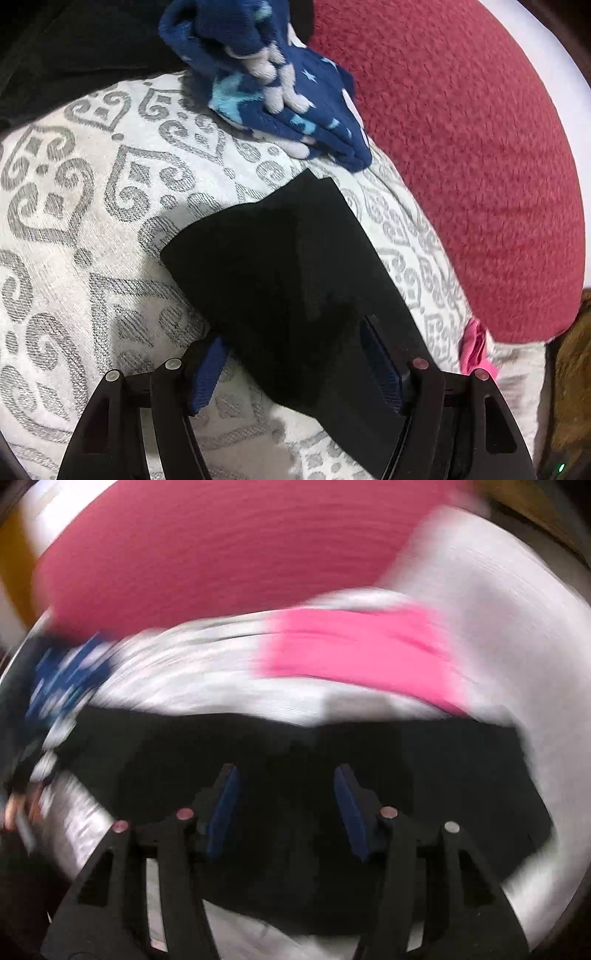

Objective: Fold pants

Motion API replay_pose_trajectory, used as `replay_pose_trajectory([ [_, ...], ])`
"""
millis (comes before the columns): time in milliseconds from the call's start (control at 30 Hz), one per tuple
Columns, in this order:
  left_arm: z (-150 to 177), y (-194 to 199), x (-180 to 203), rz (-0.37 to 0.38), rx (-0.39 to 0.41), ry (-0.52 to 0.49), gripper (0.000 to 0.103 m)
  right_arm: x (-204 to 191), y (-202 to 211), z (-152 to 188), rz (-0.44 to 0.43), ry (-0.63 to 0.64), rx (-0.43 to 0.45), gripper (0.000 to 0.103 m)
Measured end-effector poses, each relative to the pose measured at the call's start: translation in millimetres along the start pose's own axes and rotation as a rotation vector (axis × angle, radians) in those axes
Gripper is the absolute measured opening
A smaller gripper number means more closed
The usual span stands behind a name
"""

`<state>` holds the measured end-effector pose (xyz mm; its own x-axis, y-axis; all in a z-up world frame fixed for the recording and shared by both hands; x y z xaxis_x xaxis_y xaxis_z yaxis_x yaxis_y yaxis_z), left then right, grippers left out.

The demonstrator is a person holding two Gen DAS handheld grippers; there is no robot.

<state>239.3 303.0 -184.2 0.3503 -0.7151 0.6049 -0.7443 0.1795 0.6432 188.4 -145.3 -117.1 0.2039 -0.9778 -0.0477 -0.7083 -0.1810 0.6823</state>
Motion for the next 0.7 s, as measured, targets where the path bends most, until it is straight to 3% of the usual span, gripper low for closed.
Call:
replay_pose_trajectory([
  [167, -2.4, 6.0, 0.4, 0.023, 0.034, -0.042, 0.070, -189.1, -109.1, -25.7, -0.394, 0.367, -0.156, 0.055],
  [233, -1.0, 6.2, 0.9, 0.028, 0.036, -0.107, 0.070, -249.5, -147.1, -23.7, -0.488, 0.505, -0.218, 0.055],
  [400, 0.1, 7.7, 4.0, 0.017, 0.068, -0.213, 0.068, -321.5, -212.4, -19.3, -0.549, 0.703, -0.258, 0.055],
  [633, -11.3, 8.4, -11.3, 0.036, 0.089, -0.144, 0.055, -362.3, -268.7, -16.8, -0.640, 0.711, -0.335, 0.055],
  [700, -12.4, 9.8, -12.3, 0.046, 0.087, -0.134, 0.055, -365.4, -272.9, -11.3, -0.653, 0.692, -0.363, 0.041],
])
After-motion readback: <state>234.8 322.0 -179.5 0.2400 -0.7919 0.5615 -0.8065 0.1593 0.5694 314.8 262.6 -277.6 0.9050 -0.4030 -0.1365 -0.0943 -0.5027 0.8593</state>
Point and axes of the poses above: each gripper's, at about its wrist camera, not at the fingertips, and y roughly against the way its jaws point, x to its right, z to its underside, the point moved 10 cm from there along -y, roughly the way its jaws point, and after that the axes turned 13 degrees about x, right-handed, at the moved point
